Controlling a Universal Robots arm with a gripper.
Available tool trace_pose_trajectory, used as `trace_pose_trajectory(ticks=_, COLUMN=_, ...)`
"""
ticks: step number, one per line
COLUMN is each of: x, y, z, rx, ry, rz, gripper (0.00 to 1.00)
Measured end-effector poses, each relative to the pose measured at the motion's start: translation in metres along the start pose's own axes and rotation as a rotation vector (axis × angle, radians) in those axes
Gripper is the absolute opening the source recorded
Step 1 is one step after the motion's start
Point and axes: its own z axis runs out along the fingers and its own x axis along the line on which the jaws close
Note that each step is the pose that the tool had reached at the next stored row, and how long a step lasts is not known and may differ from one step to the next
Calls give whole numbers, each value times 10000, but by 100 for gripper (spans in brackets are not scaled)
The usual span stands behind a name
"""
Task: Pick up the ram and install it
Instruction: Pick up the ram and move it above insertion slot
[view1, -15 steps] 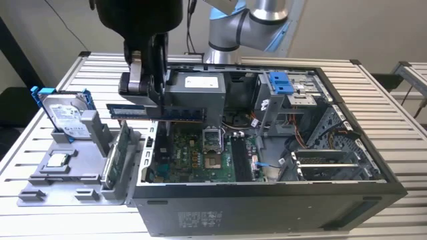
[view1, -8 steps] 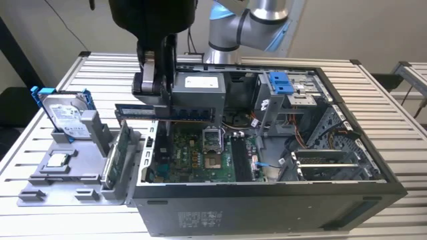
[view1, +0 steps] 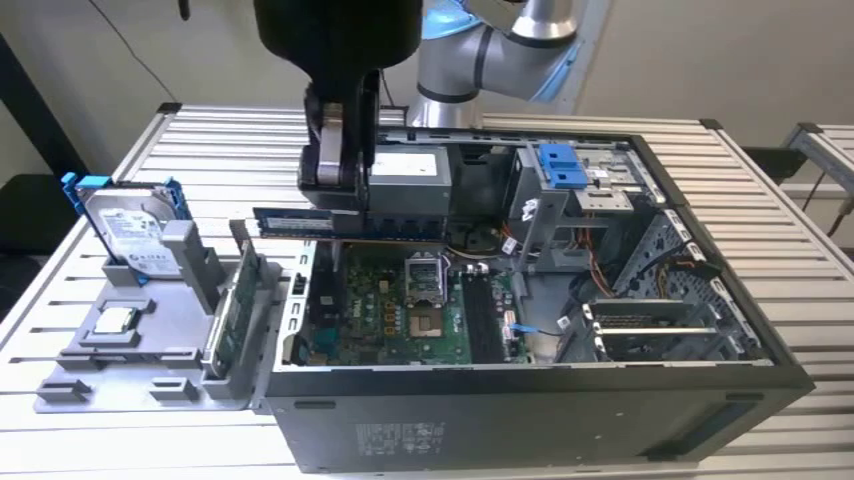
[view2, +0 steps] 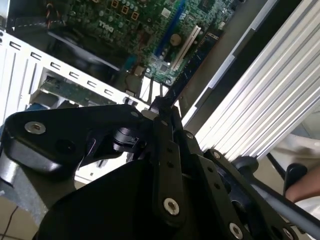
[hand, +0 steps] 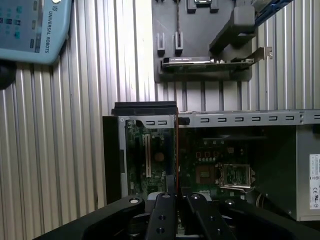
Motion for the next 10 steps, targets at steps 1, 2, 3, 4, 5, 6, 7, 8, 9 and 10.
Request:
trace_pose_trajectory(ticks=1, x=-1, y=-20, z=0, rx=1, ry=-1, rz=-1, gripper=14)
trace_pose_trajectory(ticks=2, x=-2, y=-37, z=-1, rx=0, ry=-1, rz=0, gripper=14)
trace_pose_trajectory(ticks=3, x=-3, y=-53, z=-1, rx=0, ry=0, rz=0, gripper=14)
trace_pose_trajectory(ticks=4, x=-4, y=-69, z=-2, rx=0, ry=0, rz=-1, gripper=14)
trace_pose_trajectory(ticks=5, x=-5, y=-87, z=-2, rx=0, ry=0, rz=0, gripper=14)
trace_pose_trajectory(ticks=6, x=-6, y=-103, z=-3, rx=0, ry=0, rz=0, gripper=14)
trace_pose_trajectory(ticks=7, x=-6, y=-119, z=-3, rx=0, ry=-1, rz=0, gripper=14)
trace_pose_trajectory(ticks=8, x=-8, y=-135, z=-3, rx=0, ry=0, rz=0, gripper=14)
trace_pose_trajectory(ticks=9, x=-8, y=-151, z=-4, rx=0, ry=0, rz=0, gripper=14)
trace_pose_trajectory(ticks=10, x=-10, y=-170, z=-5, rx=0, ry=0, rz=0, gripper=14)
